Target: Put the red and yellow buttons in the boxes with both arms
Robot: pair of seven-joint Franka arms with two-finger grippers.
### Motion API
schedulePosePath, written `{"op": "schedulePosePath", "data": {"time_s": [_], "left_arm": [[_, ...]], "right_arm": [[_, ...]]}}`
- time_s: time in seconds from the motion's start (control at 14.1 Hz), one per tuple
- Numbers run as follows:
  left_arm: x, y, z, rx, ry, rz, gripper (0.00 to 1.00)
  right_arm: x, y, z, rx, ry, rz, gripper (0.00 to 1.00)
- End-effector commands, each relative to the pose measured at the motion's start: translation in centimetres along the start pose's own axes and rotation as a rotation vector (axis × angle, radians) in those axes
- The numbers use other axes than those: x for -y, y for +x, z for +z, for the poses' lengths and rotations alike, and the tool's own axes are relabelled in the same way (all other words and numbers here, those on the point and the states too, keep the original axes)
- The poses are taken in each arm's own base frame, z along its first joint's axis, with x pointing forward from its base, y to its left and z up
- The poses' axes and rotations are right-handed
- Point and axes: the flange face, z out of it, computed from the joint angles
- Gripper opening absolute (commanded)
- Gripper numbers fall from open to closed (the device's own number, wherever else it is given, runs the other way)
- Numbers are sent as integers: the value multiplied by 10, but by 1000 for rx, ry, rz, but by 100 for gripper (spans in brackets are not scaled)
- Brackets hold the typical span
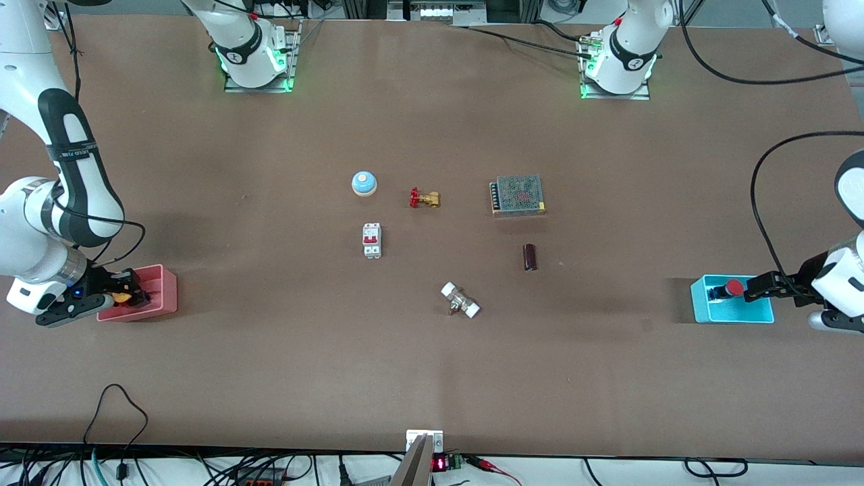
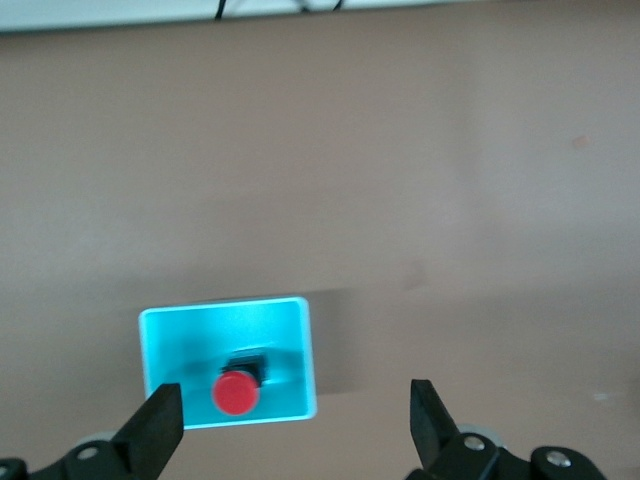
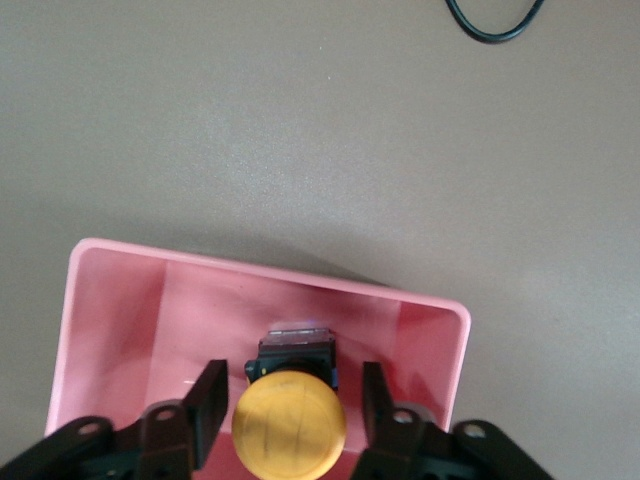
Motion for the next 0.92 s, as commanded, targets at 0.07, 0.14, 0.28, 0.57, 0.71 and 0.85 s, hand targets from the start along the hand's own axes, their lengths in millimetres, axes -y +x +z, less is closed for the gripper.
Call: {"op": "schedulePosePath", "data": {"time_s": [0.07, 0.14, 0.28, 0.57, 0.71, 0.85], "left_arm": [[-50, -25, -60, 20, 8, -69, 100], [-54, -29, -74, 14, 7, -79, 100], [-60, -39, -99, 19, -47, -126, 100], [-67, -48, -127, 44, -68, -125, 100], [-78, -50, -126, 64, -67, -141, 100], [-85, -56, -129, 91, -57, -161, 100]], "right_arm": [[-1, 2, -3, -26, 15, 28, 100], [-1, 4, -10, -40, 24, 46, 100], [3, 6, -41, -21, 37, 45, 100], [31, 12, -143, 52, 81, 118, 100], [62, 19, -203, 60, 74, 149, 100], [101, 28, -257, 48, 35, 186, 100]]}}
